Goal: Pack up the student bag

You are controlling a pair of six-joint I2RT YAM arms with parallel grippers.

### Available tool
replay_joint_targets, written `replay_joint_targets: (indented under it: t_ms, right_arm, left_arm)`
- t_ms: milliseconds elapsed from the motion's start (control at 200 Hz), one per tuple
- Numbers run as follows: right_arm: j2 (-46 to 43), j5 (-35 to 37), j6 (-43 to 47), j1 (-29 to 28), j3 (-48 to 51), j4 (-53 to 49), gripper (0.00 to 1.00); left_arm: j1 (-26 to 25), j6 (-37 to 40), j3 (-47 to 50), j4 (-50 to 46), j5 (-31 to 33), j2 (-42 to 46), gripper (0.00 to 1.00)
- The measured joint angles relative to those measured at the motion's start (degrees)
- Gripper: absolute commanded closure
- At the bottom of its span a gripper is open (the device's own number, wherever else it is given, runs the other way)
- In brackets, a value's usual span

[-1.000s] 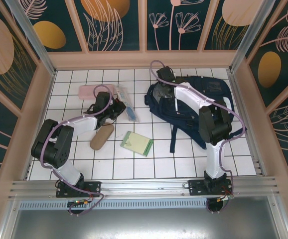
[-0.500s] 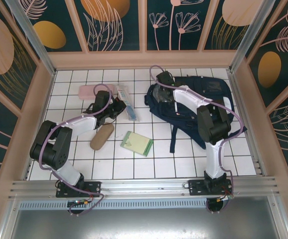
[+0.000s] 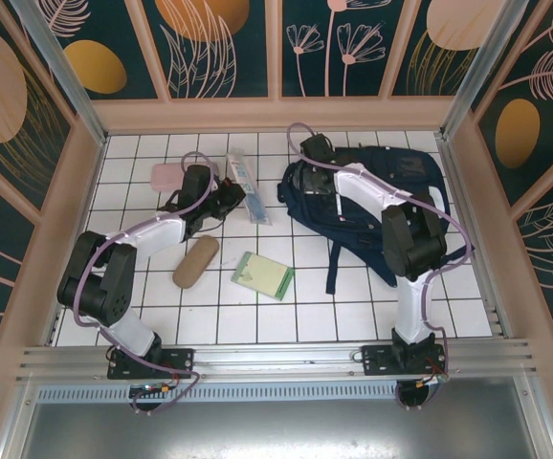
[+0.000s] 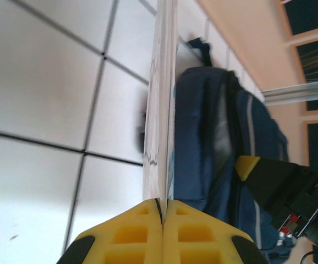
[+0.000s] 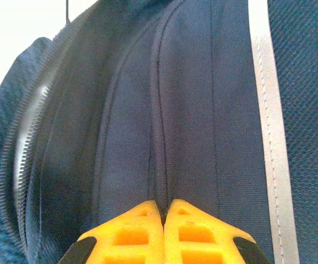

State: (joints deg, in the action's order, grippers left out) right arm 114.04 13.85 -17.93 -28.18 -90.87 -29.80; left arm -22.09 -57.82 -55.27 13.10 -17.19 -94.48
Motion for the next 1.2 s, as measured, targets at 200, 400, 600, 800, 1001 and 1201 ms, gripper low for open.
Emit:
replay_joint_targets:
  t_ms: [200, 400, 600, 800, 1001, 1201]
  right_arm:
    - [-7.6, 1.4, 3.2, 0.1, -1.2, -3.3, 1.00]
    - [-13.7, 1.7, 6.8, 0.9, -2.8, -5.6, 1.00]
    - [-17.5, -1.8, 8.3, 2.7, -3.4, -6.2, 1.00]
    - [-20.3, -5.5, 8.2, 5.6, -3.4, -6.2, 1.00]
    - [-20.6, -7.4, 8.2, 6.3, -3.4, -6.4, 1.00]
    - [-20.6, -8.0, 8.0, 6.5, -3.4, -6.5, 1.00]
  left_arm:
    - [-1.5, 1.2, -8.9, 0.5, -3.3, -1.5, 0.98]
    - [-4.1, 0.6, -14.4, 3.3, -6.6, -8.6, 0.98]
    - [-7.8, -3.4, -18.6, 6.1, -9.1, -16.5, 0.99]
    - [-11.0, -10.5, -21.4, 12.9, -11.2, -21.8, 1.00]
    - [-14.5, -14.9, -29.6, 15.1, -12.0, -28.4, 0.99]
    - [-18.1, -17.1, -38.3, 13.5, -12.0, -35.7, 0.97]
